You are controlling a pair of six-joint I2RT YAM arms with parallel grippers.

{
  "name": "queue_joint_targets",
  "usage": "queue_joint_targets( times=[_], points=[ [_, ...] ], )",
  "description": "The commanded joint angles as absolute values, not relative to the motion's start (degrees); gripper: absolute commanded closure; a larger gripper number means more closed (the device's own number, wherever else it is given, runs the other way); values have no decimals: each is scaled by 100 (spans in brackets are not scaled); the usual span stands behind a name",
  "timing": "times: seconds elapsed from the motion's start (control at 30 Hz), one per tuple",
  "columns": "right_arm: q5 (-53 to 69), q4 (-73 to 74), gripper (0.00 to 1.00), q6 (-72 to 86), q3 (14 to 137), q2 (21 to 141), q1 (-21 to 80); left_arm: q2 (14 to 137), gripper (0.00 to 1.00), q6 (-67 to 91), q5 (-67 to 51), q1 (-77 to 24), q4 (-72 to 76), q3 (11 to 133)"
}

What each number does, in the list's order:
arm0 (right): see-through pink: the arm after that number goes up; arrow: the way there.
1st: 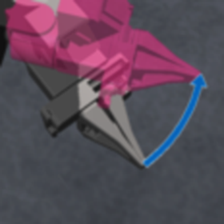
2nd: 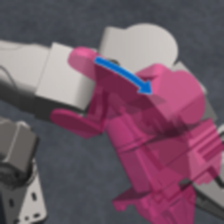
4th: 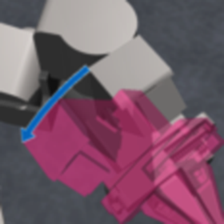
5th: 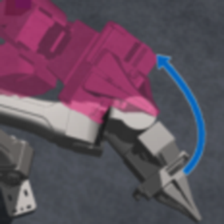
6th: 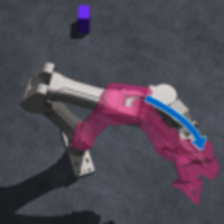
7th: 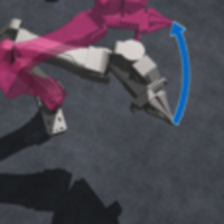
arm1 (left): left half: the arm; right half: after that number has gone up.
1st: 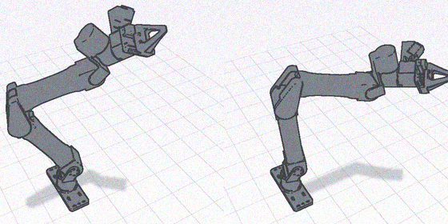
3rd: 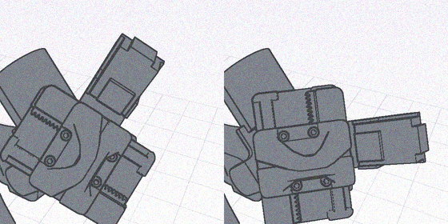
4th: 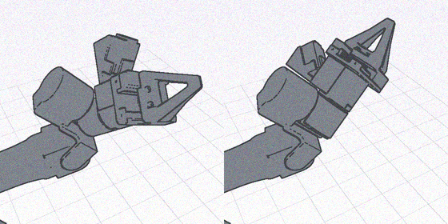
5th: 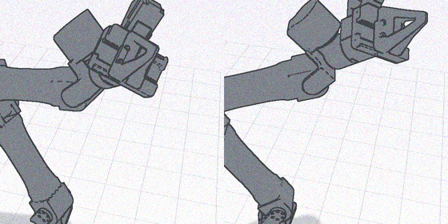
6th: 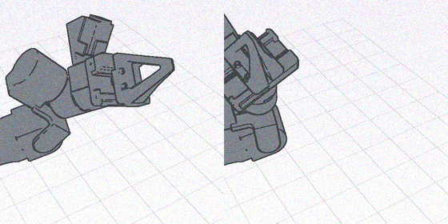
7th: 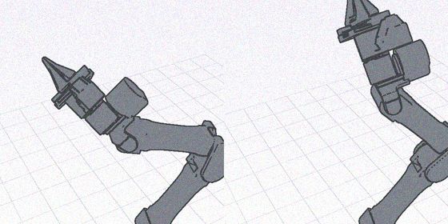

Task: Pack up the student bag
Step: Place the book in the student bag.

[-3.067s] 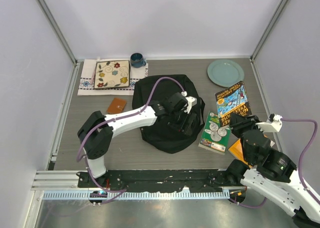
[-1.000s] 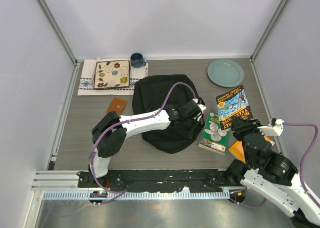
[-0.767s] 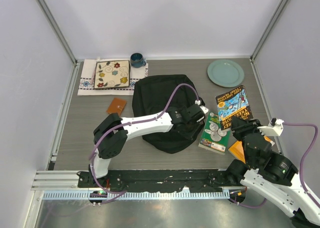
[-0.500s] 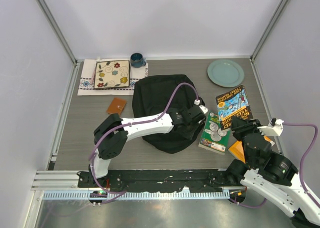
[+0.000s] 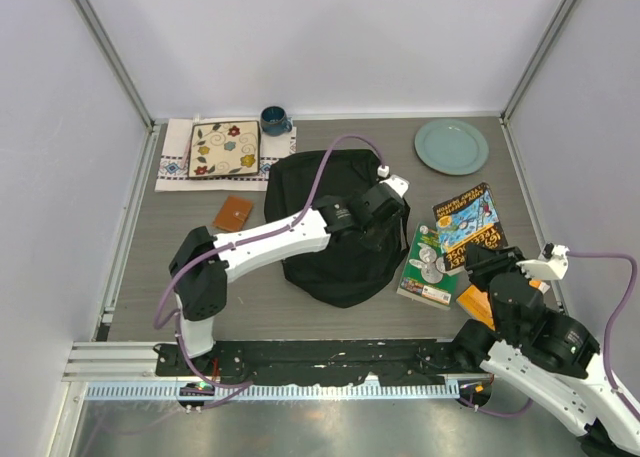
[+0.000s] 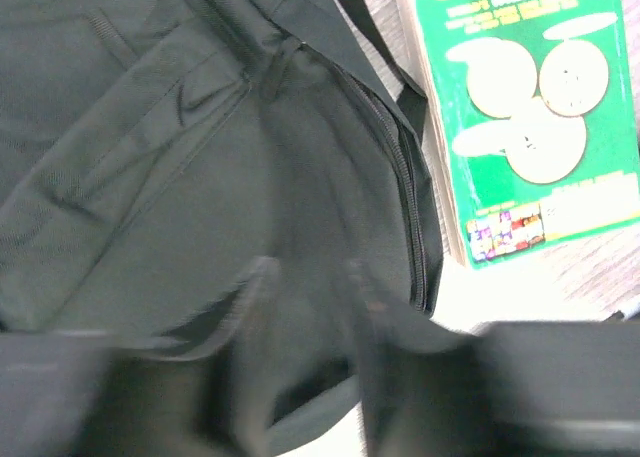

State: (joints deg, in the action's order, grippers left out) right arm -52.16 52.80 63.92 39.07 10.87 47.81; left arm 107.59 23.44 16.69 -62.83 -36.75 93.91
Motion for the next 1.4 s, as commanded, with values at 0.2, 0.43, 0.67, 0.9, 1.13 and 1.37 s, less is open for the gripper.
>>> queue_joint_targets(
  times=[0.2,0.43,0.67,0.9,1.13,1.37],
  points=[
    [-5502,5186,98,6680,3990,940,4781,10898,43,3102,466,-6240,-3120,9439],
    [-5519,5247,98,6653,4034,914,4781,11399,41,3278,185,-6240,-3137,9826],
    [-5590,5291,98,6653,4034,756,4781,11663,49,3278,588,-6240,-3357,9923],
    [-5616,5344,98,6688,3999,721,4781,11804,52,3041,914,-6240,-3665,9993],
    [-5625,5344,97,6706,3964,712,4781,11769,55,2953,1020,-6232,-3683,9818],
    [-5607,5335,96,6732,3946,686,4781,11497,43,3049,589,-6231,-3191,9458]
  ],
)
